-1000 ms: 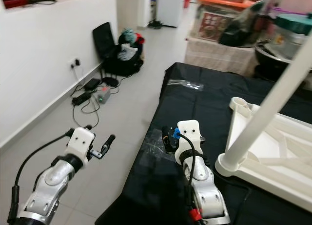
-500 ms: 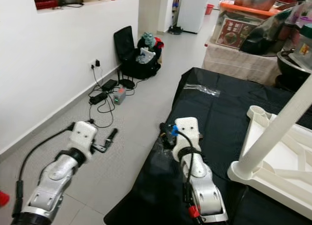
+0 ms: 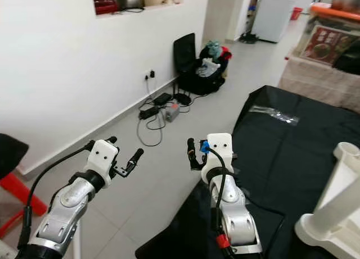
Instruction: Building children table
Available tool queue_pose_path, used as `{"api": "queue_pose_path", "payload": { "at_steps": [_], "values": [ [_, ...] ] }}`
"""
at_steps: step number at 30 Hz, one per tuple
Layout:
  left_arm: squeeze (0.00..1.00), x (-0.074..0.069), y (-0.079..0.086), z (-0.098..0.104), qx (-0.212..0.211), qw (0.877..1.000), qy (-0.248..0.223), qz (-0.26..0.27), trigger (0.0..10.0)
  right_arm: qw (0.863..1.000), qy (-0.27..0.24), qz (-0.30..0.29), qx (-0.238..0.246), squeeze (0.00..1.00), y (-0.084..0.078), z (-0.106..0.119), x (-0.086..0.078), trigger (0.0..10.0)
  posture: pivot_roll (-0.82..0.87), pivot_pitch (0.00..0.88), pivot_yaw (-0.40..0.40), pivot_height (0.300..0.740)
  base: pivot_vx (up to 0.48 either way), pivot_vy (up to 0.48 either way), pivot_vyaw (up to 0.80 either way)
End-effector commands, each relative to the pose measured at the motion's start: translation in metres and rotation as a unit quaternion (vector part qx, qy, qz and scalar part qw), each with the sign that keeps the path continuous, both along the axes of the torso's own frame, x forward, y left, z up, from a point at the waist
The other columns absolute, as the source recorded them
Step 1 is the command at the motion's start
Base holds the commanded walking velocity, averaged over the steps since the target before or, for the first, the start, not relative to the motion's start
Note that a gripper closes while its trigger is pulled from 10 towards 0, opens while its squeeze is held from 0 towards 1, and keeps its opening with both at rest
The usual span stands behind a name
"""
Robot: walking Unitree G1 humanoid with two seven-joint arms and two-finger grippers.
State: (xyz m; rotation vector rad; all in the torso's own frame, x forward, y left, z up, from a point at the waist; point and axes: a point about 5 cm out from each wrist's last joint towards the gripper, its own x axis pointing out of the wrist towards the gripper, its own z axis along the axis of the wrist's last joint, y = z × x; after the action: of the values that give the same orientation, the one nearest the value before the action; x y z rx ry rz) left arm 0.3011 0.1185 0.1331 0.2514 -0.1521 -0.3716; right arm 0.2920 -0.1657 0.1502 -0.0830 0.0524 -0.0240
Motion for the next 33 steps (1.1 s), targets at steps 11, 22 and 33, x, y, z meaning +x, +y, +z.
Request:
{"api": "queue_pose_path", "payload": {
  "at_steps": [11, 22, 33],
  "values": [
    [0.00, -0.008, -0.003, -0.004, -0.001, 1.000, 0.013, -0.006, 10.0, 0.999, 0.026, -0.039, 0.024, 0.00, -0.013, -0.004, -0.003, 10.0, -0.02, 0.000, -0.080, 0.740, 0.000, 0.000, -0.20],
    [0.00, -0.008, -0.004, -0.004, -0.002, 1.000, 0.016, -0.011, 10.0, 0.998, 0.021, -0.055, 0.028, 0.00, -0.018, -0.002, -0.003, 10.0, -0.02, 0.000, -0.069, 0.740, 0.000, 0.000, -0.29],
    [0.00, -0.005, 0.000, -0.002, -0.003, 1.000, 0.019, -0.008, 10.0, 0.997, 0.030, -0.061, 0.036, 0.00, -0.018, -0.005, -0.001, 10.0, -0.01, 0.000, -0.070, 0.740, 0.000, 0.000, -0.22]
  ]
}}
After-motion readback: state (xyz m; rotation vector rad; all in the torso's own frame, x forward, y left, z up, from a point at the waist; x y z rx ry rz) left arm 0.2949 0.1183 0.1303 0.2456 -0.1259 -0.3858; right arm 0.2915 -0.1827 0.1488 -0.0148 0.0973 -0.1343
